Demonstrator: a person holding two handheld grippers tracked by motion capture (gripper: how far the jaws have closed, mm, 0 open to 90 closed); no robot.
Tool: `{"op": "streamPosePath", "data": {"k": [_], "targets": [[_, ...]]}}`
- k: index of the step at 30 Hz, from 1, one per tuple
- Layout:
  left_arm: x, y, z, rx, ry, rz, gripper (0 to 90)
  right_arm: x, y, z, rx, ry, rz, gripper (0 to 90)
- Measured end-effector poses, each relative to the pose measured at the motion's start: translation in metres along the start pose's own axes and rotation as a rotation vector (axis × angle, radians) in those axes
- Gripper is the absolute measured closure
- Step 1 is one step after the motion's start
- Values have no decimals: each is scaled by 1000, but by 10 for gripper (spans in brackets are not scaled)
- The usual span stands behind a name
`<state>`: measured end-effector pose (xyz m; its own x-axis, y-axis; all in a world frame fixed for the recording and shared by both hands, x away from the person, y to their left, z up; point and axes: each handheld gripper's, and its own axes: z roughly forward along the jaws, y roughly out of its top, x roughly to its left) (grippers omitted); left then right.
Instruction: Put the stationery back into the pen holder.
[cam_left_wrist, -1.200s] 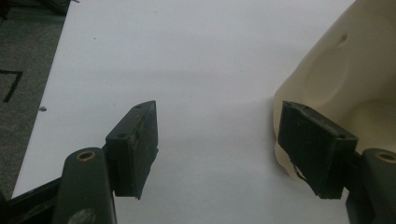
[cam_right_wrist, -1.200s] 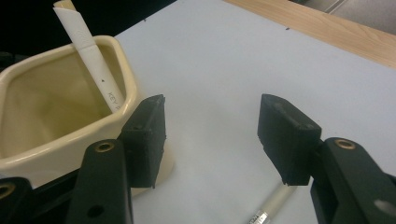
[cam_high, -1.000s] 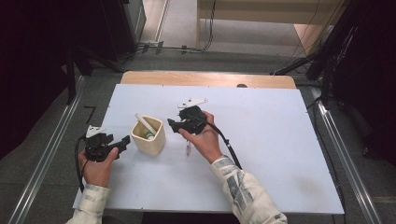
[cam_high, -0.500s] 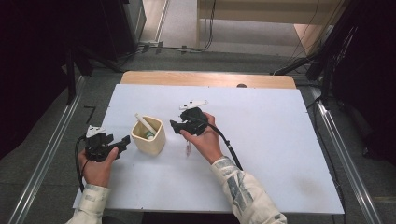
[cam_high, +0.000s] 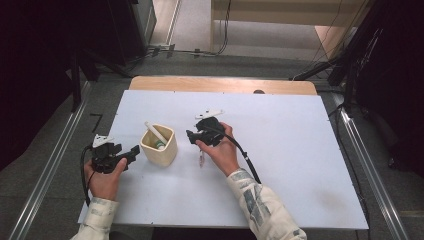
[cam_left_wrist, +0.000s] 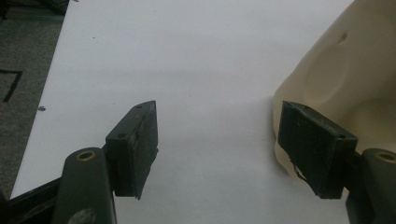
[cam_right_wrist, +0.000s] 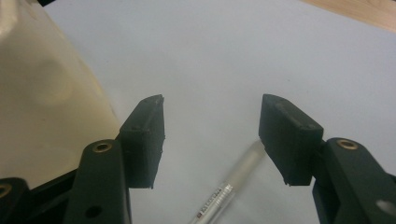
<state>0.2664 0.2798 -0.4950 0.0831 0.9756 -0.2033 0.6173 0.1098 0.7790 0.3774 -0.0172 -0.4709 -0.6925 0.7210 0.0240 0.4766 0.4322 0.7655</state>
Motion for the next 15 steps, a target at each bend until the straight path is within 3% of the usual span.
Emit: {"op": "streamPosePath", "data": {"k": [15], "targets": [[0, 0, 0, 1, 0, 0, 300, -10, -10, 9, 36, -31, 32, 395]]}}
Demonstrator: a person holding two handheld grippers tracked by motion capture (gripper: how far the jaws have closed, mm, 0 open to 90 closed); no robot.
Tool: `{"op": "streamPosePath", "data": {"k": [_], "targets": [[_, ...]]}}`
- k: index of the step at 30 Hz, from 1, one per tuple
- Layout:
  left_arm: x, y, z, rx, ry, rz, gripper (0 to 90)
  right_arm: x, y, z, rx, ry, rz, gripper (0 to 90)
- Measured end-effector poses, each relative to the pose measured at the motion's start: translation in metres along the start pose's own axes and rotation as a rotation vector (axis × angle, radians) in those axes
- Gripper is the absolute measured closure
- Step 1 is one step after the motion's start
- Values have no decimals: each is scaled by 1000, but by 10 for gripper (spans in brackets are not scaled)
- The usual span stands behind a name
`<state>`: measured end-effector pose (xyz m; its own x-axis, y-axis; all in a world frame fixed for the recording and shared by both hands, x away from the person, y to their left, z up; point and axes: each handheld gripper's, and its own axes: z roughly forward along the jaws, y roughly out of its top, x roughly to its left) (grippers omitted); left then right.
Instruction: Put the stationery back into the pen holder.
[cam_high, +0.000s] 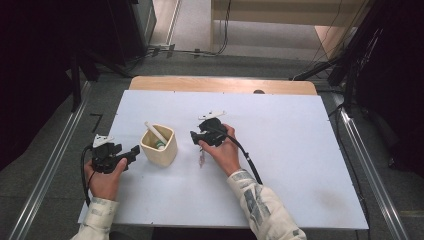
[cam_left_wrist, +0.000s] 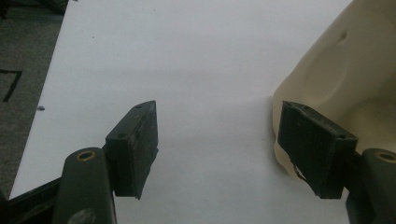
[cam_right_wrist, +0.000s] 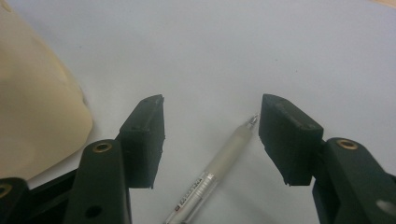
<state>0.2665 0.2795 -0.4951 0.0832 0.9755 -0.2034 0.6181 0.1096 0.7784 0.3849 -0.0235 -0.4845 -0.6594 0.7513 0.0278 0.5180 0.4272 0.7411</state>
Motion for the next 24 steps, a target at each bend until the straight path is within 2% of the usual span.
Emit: {"op": "streamPosePath", "data": {"k": [24], "targets": [[0, 0, 0, 4, -1, 1, 299, -2, -13, 16, 29, -27, 23, 394]]}}
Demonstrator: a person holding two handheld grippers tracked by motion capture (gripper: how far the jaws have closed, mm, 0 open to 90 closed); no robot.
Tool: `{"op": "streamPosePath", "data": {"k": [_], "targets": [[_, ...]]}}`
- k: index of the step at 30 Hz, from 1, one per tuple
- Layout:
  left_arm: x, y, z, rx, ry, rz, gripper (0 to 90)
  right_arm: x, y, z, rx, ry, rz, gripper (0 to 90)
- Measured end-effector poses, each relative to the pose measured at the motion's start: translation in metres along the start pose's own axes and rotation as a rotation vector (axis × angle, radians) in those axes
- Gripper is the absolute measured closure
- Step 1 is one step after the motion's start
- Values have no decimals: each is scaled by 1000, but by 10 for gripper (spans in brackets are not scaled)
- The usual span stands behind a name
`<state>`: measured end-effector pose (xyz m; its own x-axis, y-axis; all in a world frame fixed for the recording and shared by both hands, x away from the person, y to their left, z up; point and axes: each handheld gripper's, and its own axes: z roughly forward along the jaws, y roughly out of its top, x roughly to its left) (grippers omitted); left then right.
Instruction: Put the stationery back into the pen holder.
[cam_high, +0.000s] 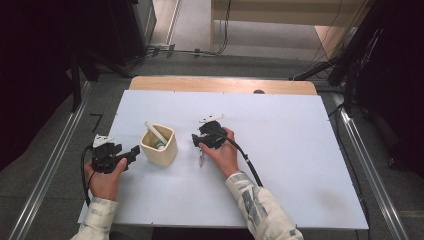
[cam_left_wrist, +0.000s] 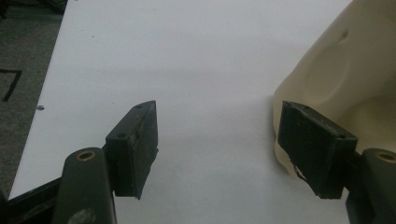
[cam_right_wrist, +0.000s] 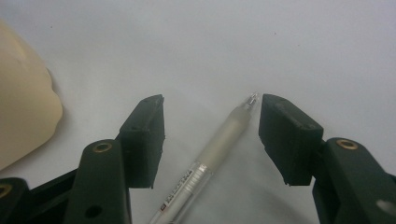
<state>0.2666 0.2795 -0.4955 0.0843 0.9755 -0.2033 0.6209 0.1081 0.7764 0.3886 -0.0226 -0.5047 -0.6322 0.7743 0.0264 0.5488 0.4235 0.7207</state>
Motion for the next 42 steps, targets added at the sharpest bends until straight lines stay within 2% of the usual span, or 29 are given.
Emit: {"op": "streamPosePath", "data": {"k": [17, 22, 29, 42], "targets": [[-1, 0, 0, 1, 0, 3, 299, 5, -8, 7, 5, -32, -15, 402], [-1, 0, 0, 2, 0, 3, 299, 6, -9, 7, 3, -59, -35, 468], [-1, 0, 1, 2, 0, 2, 300, 8, -9, 6, 3, -64, -44, 541], [-2, 0, 1, 5, 1, 5, 300, 5, -8, 5, 9, -31, -48, 731]]}}
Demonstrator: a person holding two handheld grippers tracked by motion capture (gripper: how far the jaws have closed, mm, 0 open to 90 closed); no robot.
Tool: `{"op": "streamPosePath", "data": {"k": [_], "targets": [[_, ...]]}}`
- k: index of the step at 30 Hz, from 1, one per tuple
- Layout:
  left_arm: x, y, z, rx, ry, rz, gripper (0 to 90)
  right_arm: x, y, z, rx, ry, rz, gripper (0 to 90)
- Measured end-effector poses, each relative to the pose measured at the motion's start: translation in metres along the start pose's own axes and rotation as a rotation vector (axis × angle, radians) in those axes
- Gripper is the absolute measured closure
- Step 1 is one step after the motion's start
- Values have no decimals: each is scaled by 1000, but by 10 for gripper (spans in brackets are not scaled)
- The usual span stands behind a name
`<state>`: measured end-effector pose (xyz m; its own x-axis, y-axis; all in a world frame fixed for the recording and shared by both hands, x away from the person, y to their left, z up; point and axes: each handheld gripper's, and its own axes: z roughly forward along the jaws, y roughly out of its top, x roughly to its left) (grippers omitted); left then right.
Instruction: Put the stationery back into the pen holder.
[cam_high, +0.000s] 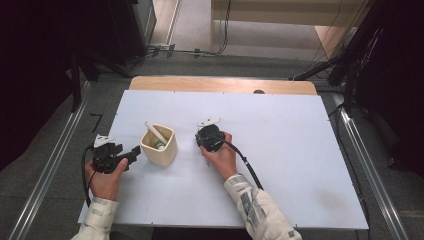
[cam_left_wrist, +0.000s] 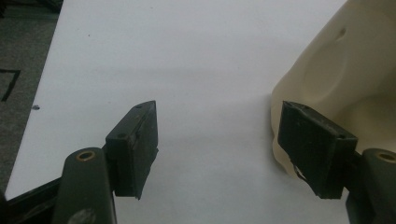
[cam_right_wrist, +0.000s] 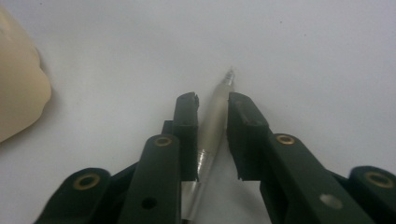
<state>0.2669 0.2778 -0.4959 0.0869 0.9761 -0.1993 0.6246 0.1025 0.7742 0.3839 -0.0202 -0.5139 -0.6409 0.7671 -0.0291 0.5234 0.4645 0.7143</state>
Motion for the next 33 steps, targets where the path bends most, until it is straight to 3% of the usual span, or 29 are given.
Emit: {"op": "streamPosePath", "data": {"k": [5, 33], "targets": [[0, 0, 0, -1, -1, -1, 300, -2, 0, 0, 3, 21, 2, 782], [1, 0, 0, -3, -3, -3, 300, -5, 0, -9, -21, 62, 27, 789]]}}
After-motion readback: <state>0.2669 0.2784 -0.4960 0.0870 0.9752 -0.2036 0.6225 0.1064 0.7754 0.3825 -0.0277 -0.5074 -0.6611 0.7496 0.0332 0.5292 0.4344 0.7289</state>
